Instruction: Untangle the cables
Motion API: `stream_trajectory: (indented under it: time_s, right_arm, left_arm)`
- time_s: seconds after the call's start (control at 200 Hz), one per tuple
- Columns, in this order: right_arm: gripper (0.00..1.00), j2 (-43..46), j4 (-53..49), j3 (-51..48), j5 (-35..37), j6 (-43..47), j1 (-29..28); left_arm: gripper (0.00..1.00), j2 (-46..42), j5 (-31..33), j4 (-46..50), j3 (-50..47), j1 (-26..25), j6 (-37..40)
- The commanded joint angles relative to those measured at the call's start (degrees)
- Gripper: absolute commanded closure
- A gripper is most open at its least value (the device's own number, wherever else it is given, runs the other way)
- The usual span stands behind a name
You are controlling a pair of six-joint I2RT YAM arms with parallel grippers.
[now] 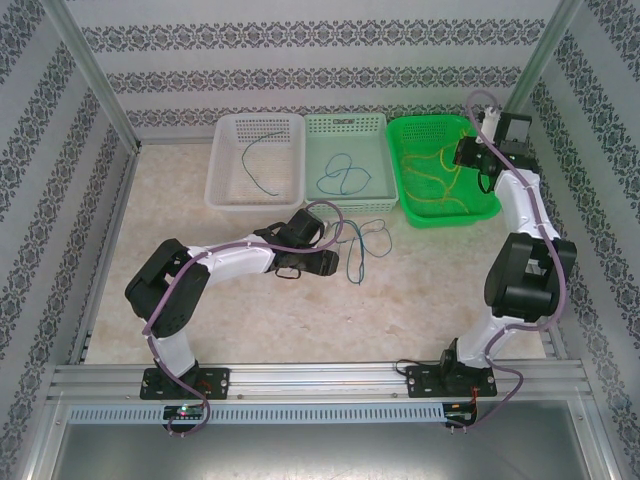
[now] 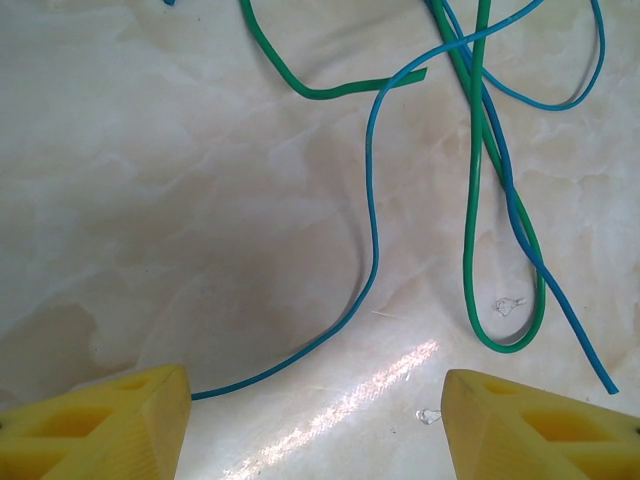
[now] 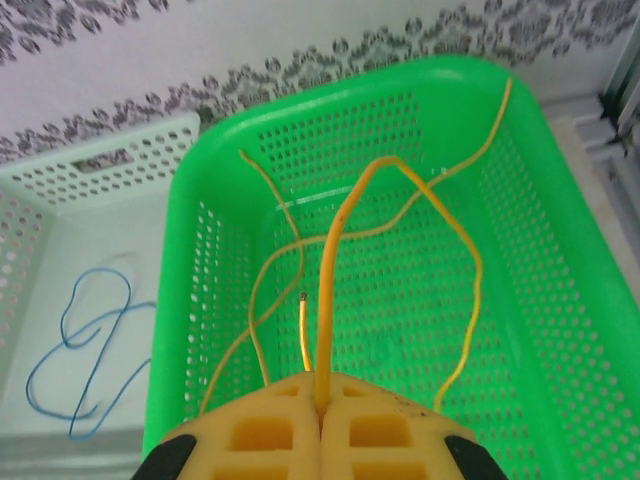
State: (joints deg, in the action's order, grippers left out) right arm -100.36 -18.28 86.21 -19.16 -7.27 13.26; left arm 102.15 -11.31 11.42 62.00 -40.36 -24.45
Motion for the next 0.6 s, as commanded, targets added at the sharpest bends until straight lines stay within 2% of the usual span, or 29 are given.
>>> stream_trajectory:
  time_s: [0.0, 0.035, 0.065, 0.125, 0.16, 0.21, 0.32, 0.51, 0.594]
  right_arm:
    - [0.91, -2.1, -5.3, 0.7, -3.4, -1.2, 0.1]
    - [0.78, -2.7, -6.6, 0.9, -3.5, -1.2, 0.1]
    - [0.61, -3.0, -7.6, 1.1, -3.6, -1.3, 0.1]
    - [0.34, -2.8, -8.8, 1.3, -4.5, -1.8, 0.1]
    - [0.22, -2.1, -8.7, 1.1, -4.8, -2.5, 0.1]
    - [0.12, -0.3, -7.8, 0.3, -4.9, -3.6, 0.0]
    - [0.02, 4.6, -5.4, -1.9, -3.8, -5.4, -0.5]
    - [0.03, 11.8, -5.1, -4.0, -2.7, -8.2, -2.2]
    - [0.05, 15.0, -4.5, -7.0, -2.8, -8.9, -4.7]
  left_arm:
    - [0.32, -1.4, 0.5, -1.1, -0.3, 0.5, -0.6]
    - [0.32, -1.4, 0.4, -1.2, -0.2, 0.5, -0.6]
    - [0.32, -1.3, 0.3, -1.1, 0.0, 0.5, -0.5]
    - [0.32, -1.4, 0.1, -0.8, 0.3, 0.5, -0.2]
    - [0.32, -1.3, 0.2, -0.5, 0.6, 0.4, 0.0]
    - [0.32, -1.3, 0.6, -0.1, 0.8, 0.5, 0.4]
    - [0.32, -1.3, 1.5, 0.9, 1.8, 0.5, 1.2]
    - [0.32, -2.2, 1.9, 0.6, 2.6, 0.6, 1.2]
    - [0.32, -1.9, 1.4, 0.3, 2.7, 0.7, 1.0]
